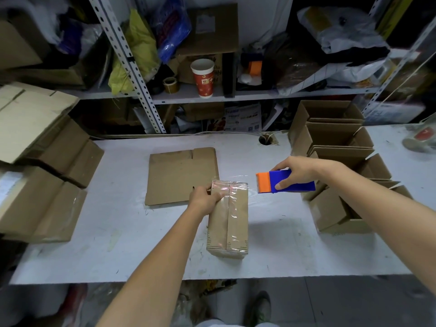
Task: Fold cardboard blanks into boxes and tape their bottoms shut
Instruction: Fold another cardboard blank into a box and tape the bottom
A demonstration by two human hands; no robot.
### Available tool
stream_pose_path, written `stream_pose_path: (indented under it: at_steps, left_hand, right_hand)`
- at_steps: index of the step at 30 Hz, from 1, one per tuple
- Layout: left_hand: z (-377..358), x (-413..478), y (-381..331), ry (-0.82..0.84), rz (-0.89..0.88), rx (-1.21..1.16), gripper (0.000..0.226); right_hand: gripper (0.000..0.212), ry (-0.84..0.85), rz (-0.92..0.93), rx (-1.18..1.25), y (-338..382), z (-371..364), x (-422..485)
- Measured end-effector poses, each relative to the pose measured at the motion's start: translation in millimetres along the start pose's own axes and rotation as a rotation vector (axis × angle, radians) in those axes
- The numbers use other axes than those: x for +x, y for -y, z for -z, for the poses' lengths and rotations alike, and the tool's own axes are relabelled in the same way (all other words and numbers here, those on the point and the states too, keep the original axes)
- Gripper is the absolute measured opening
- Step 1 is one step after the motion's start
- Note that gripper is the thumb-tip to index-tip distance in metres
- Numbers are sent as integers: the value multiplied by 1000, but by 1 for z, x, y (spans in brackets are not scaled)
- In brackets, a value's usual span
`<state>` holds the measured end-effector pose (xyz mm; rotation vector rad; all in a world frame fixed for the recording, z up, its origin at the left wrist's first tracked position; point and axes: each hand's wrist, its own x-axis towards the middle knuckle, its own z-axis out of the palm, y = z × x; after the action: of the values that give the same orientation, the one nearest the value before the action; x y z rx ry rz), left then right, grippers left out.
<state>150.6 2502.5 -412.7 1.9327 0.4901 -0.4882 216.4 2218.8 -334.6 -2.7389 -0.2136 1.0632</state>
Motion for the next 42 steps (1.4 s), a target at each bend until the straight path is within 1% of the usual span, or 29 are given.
stream_pose_path:
  at_steps: [7, 8, 10, 12, 14, 17, 20, 22, 25, 26, 27, 29, 32, 35, 37, 39, 41, 42]
  left_hand:
    - [-3, -3, 2, -7, -28, -6, 27]
    - [-3, -5, 3, -8, -40, -9, 27]
    - [-3, -7, 7, -4, -57, -45, 24]
    - [-4, -10, 10, 11, -73, -95, 32]
    - [-4, -9, 9, 2, -71, -107, 39]
    - [-6, -8, 4, -21, -73, -99, 37]
    - [-6, -7, 3, -19, -70, -101, 36]
    - [-6, -8, 3, -17, -58, -104, 36]
    - [-5, -8, 1, -15, -47, -108, 35]
    - [-5, -9, 1, -10, -44, -104, 35]
    - [-5, -9, 1, -4, -39, -99, 35]
    - [-5, -9, 3, -1, -34, -97, 35]
    - [-5, -9, 3, -7, -43, -90, 31]
    - [-4, -8, 4, 6, -48, -84, 24]
    - [-4, -7, 4, 2, -44, -88, 23]
    - [-5, -7, 2, -5, -33, -118, 23]
    - [-6, -9, 2, -6, -21, -158, 20]
    - [-6, -9, 2, -5, -16, -171, 20]
  right_hand:
    - [71, -32, 26, -92, 16, -19, 6]
    - [70, -58, 39, -95, 20, -26, 8]
    - [66, -165, 62, -93, 26, -43, 12]
    - [64, -285, 62, -106, 31, -57, 15]
    - [62, -341, 42, -94, 33, -66, 16]
    - [60, -354, -6, -59, 35, -74, 17]
    - [54, -330, -45, -45, 41, -65, 19]
    - [49, -321, -57, -115, 49, -55, 23]
    - [40, -367, -86, -324, 65, -50, 27]
    - [37, -373, -104, -361, 69, -54, 29]
    - [34, -362, -123, -354, 71, -62, 32]
    - [34, -320, -147, -248, 65, -81, 38]
    - [41, -264, -179, -86, 44, -109, 42]
    - [48, -208, -251, -14, 24, -133, 44]
    - [56, -166, -285, 52, 13, -150, 44]
    - [63, -112, -274, 183, 4, -167, 43]
    - [74, -41, -224, 178, -1, -179, 41]
    - [74, -40, -205, 143, 0, -182, 38]
